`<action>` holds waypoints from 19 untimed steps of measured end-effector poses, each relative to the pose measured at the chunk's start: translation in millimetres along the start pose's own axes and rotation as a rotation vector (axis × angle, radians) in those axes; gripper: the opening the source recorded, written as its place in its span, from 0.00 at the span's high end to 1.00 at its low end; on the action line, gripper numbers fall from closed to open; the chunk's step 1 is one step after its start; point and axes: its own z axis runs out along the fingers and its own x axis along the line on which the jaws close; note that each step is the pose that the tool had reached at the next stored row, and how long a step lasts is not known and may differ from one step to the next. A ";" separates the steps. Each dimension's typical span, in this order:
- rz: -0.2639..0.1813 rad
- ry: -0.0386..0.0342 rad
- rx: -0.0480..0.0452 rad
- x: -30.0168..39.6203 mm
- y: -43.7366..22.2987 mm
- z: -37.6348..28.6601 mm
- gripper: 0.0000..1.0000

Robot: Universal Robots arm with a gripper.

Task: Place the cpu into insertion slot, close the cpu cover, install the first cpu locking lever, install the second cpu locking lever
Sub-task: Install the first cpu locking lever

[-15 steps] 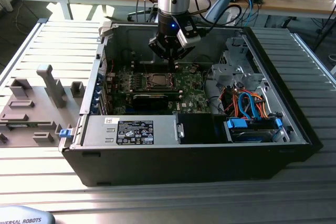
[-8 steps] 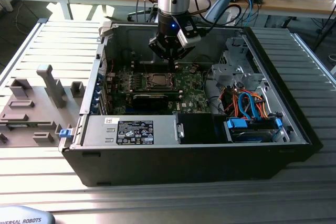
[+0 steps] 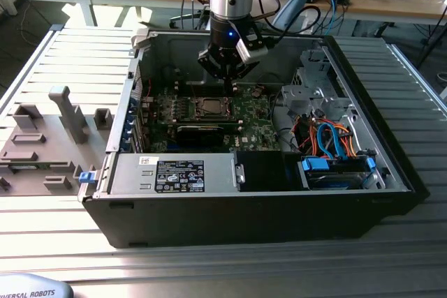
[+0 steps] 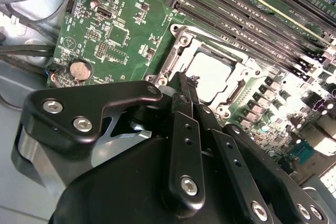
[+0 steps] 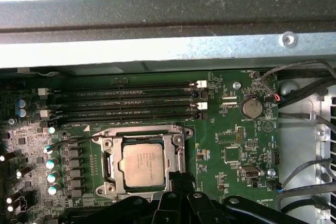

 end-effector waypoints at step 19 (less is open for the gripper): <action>-0.023 -0.0012 -0.0011 0.0 0.0 0.0 0.89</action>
